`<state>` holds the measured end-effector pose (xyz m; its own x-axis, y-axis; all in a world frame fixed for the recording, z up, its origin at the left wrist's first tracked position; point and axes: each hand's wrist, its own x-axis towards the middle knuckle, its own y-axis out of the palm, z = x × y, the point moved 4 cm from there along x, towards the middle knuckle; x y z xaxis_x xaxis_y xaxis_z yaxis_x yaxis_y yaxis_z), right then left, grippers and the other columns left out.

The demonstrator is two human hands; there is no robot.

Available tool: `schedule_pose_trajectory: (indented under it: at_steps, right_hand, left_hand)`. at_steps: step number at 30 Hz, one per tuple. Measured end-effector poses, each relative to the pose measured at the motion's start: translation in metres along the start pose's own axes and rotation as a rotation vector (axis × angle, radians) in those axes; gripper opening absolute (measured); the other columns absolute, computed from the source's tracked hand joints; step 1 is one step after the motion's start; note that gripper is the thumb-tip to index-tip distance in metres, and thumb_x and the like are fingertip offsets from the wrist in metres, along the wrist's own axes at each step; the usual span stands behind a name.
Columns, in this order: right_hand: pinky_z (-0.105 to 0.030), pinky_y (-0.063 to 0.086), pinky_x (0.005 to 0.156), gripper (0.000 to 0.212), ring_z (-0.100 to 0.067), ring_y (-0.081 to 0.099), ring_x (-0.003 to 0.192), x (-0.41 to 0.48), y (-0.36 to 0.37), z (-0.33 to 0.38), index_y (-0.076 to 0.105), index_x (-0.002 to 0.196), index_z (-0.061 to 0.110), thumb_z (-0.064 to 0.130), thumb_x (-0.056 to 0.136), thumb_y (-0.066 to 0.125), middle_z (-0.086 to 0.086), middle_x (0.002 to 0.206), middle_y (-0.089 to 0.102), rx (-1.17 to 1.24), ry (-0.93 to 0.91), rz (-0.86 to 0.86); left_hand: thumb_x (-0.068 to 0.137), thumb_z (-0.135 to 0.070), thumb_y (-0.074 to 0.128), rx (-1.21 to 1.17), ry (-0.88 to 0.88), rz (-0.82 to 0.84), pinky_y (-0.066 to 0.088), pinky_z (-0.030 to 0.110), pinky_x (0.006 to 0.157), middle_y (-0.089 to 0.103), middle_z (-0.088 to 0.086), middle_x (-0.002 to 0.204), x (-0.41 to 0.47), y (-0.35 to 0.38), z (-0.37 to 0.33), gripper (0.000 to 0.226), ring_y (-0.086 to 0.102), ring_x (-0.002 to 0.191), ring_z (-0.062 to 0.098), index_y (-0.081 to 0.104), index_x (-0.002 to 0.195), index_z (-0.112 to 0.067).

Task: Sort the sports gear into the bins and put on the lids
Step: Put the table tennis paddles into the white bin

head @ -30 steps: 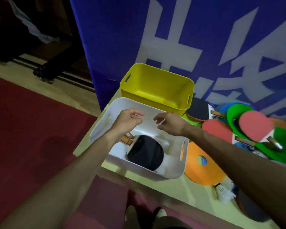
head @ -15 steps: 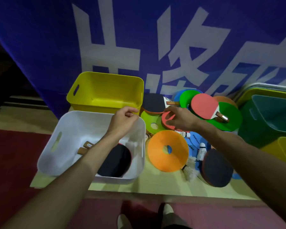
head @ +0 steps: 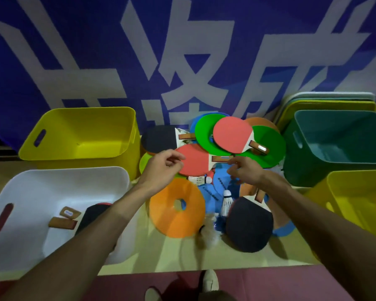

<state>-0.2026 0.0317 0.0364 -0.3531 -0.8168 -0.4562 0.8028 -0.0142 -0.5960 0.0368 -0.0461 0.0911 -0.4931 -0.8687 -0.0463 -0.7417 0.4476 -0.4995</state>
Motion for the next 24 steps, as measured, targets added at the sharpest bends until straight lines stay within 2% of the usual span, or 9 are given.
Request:
schedule_pose_trajectory:
  at_steps: [3, 6, 12, 14, 16, 17, 19, 22, 24]
  right_hand:
    - [-0.045, 0.059, 0.073, 0.038, -0.034, 0.068, 0.088, 0.017, -0.015, -0.035, 0.055, 0.126, 0.005, 0.012, 0.089, 0.061, -0.020, 0.095, 0.068, 0.079, 0.067, 0.015]
    - [-0.041, 0.055, 0.071, 0.034, -0.030, 0.064, 0.081, 0.029, -0.021, -0.048, 0.055, 0.124, 0.004, 0.006, 0.090, 0.058, -0.024, 0.094, 0.066, 0.181, 0.115, 0.051]
    - [-0.037, 0.046, 0.058, 0.036, -0.027, 0.051, 0.063, 0.058, 0.004, -0.056, 0.048, 0.125, -0.010, -0.001, 0.091, 0.057, -0.015, 0.072, 0.050, 0.363, 0.169, 0.151]
    - [-0.040, 0.055, 0.069, 0.041, -0.031, 0.060, 0.072, 0.067, 0.013, -0.057, 0.043, 0.123, -0.022, -0.001, 0.090, 0.056, -0.023, 0.076, 0.056, 0.417, 0.181, 0.181]
    - [-0.052, 0.050, 0.094, 0.043, -0.049, 0.061, 0.103, 0.076, 0.025, -0.058, 0.036, 0.124, -0.027, -0.005, 0.091, 0.052, -0.045, 0.107, 0.054, 0.494, 0.219, 0.212]
    - [-0.053, 0.048, 0.097, 0.042, -0.050, 0.055, 0.112, 0.079, 0.032, -0.059, 0.035, 0.125, -0.027, -0.005, 0.092, 0.051, -0.046, 0.121, 0.046, 0.543, 0.250, 0.225]
    - [-0.043, 0.054, 0.091, 0.034, -0.040, 0.063, 0.101, 0.087, 0.046, -0.057, 0.049, 0.122, -0.019, -0.001, 0.093, 0.051, -0.037, 0.125, 0.053, 0.663, 0.306, 0.242]
    - [-0.040, 0.053, 0.089, 0.008, -0.021, 0.061, 0.076, 0.099, 0.066, -0.048, 0.060, 0.088, 0.005, 0.002, 0.091, 0.053, -0.018, 0.102, 0.061, 0.708, 0.320, 0.273]
    - [-0.038, 0.056, 0.082, 0.013, -0.020, 0.060, 0.069, 0.105, 0.074, -0.041, 0.056, 0.076, 0.008, 0.002, 0.088, 0.060, -0.014, 0.088, 0.061, 0.710, 0.350, 0.257]
  left_hand:
    - [0.092, -0.012, 0.058, -0.016, -0.020, -0.073, 0.052, 0.027, 0.075, 0.065, -0.006, 0.096, 0.008, 0.026, -0.007, 0.023, 0.061, 0.090, 0.013, 0.062, 0.089, -0.034]
    - [0.093, -0.009, 0.057, -0.034, -0.048, -0.083, 0.053, 0.032, 0.076, 0.064, 0.001, 0.096, 0.016, 0.048, -0.015, 0.018, 0.062, 0.088, 0.018, 0.063, 0.098, -0.026]
    - [0.091, -0.005, 0.054, 0.001, -0.145, -0.059, 0.047, 0.024, 0.070, 0.062, 0.006, 0.102, 0.032, 0.071, -0.007, 0.019, 0.056, 0.075, 0.008, 0.060, 0.106, -0.015]
    - [0.091, -0.004, 0.054, -0.003, -0.182, -0.058, 0.046, 0.022, 0.072, 0.062, 0.007, 0.100, 0.038, 0.074, -0.001, 0.018, 0.056, 0.074, 0.007, 0.061, 0.104, -0.015]
    - [0.092, -0.005, 0.056, 0.013, -0.205, -0.071, 0.046, 0.014, 0.070, 0.062, 0.002, 0.096, 0.043, 0.075, 0.004, 0.017, 0.058, 0.073, 0.002, 0.062, 0.101, -0.017]
    - [0.092, -0.006, 0.057, 0.023, -0.208, -0.078, 0.045, 0.012, 0.069, 0.063, 0.002, 0.096, 0.045, 0.075, 0.007, 0.016, 0.058, 0.073, -0.001, 0.062, 0.100, -0.019]
    - [0.091, -0.008, 0.058, 0.030, -0.218, -0.094, 0.047, 0.014, 0.070, 0.064, 0.005, 0.097, 0.050, 0.073, 0.012, 0.016, 0.059, 0.074, 0.000, 0.063, 0.099, -0.020]
    - [0.091, -0.010, 0.059, 0.020, -0.227, -0.105, 0.051, 0.029, 0.075, 0.065, 0.009, 0.094, 0.056, 0.067, 0.019, 0.015, 0.062, 0.082, 0.017, 0.064, 0.100, -0.022]
    - [0.091, -0.011, 0.060, 0.020, -0.229, -0.108, 0.051, 0.031, 0.075, 0.065, 0.005, 0.090, 0.059, 0.061, 0.023, 0.015, 0.062, 0.085, 0.018, 0.064, 0.098, -0.024]
